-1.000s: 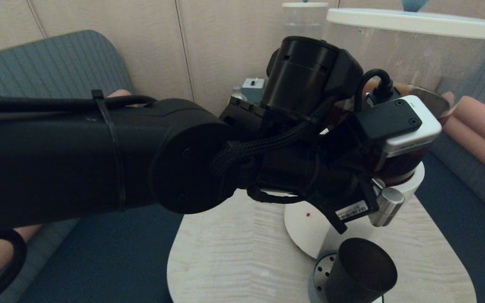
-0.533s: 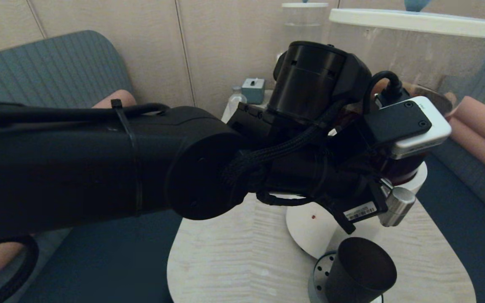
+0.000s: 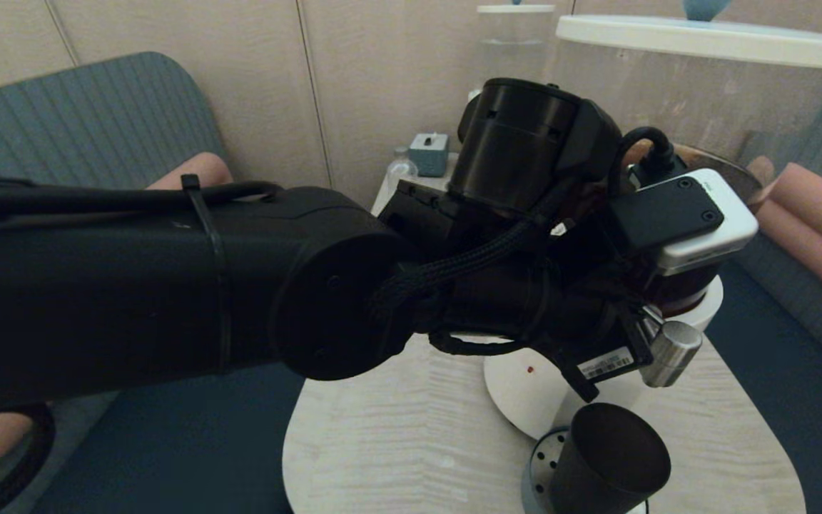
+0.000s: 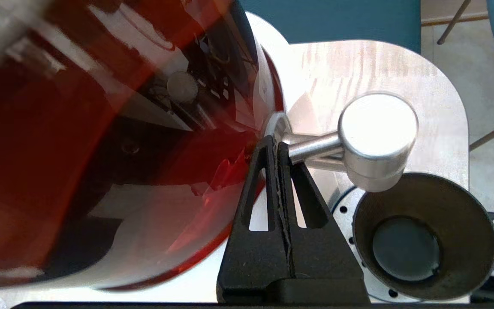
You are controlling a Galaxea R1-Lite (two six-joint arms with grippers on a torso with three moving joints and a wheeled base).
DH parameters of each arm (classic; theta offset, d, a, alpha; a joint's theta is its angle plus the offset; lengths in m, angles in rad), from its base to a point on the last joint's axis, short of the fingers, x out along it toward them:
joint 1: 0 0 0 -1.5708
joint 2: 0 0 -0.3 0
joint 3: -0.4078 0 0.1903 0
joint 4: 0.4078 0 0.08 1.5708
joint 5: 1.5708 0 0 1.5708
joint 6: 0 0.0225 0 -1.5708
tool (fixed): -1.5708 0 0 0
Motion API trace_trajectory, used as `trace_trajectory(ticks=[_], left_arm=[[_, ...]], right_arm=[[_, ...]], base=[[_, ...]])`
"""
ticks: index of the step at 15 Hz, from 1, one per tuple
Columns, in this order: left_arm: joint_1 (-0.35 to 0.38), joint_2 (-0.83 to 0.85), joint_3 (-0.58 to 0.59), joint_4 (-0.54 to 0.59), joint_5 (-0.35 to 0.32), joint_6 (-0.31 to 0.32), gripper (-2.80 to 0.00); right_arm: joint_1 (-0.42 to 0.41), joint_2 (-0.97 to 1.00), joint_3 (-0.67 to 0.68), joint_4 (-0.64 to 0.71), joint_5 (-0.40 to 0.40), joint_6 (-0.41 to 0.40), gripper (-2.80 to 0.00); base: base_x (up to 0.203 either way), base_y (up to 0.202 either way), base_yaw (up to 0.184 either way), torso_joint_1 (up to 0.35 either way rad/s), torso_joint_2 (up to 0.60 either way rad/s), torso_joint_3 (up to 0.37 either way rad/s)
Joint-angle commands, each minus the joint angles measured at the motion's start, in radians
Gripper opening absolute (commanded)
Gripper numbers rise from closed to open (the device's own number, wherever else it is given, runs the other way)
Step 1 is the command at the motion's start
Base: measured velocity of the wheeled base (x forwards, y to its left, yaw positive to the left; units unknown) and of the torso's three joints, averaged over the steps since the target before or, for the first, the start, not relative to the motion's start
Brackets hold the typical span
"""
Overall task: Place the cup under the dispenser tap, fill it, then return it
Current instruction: Turn off the faucet
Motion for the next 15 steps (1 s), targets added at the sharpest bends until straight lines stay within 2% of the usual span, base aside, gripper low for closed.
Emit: trace_trajectory(ticks=[1,6,8,10,12,13,14,15], left_arm=[[0.0,-0.019,0.02,0.012,-0.001,0.002,-2.8],[0.004,-0.085,0.122,0.018,-0.001,-0.022,-2.8],[0.013,-0.128,0.164,0.019,-0.001,-0.082,-2.8],[0.029,-0.188,0.209,0.02,-0.001,-0.201,-2.8],[0.034,-0.257,0.24,0.015,-0.002,-0.429,-2.8],[0.037,-0.305,0.252,0.011,-0.001,-0.564,-2.8],[0.048,-0.351,0.266,0.002,-0.004,-0.653,-2.8],[0.066,-0.387,0.286,-0.018,-0.03,-0.694,-2.8]], right_arm=[[0.0,-0.002,0.009,0.0,0.001,-0.001,-2.8],[0.0,-0.002,0.009,0.0,0.001,-0.001,-2.8],[0.0,-0.002,0.009,0.0,0.0,-0.001,-2.8],[0.0,-0.003,0.009,0.0,-0.001,-0.001,-2.8],[0.0,-0.002,0.009,0.0,0.001,-0.001,-2.8],[0.0,-0.002,0.009,0.0,0.001,-0.001,-2.8],[0.0,-0.002,0.009,0.0,-0.001,-0.001,-2.8],[0.0,-0.002,0.009,0.0,-0.001,-0.001,-2.8]], base=[[0.0,0.0,0.0,0.0,0.0,0.0],[0.0,0.0,0.0,0.0,0.0,0.0],[0.0,0.0,0.0,0.0,0.0,0.0],[0.0,0.0,0.0,0.0,0.0,0.0],[0.0,0.0,0.0,0.0,0.0,0.0],[0.0,0.0,0.0,0.0,0.0,0.0],[0.0,0.0,0.0,0.0,0.0,0.0],[0.0,0.0,0.0,0.0,0.0,0.0]])
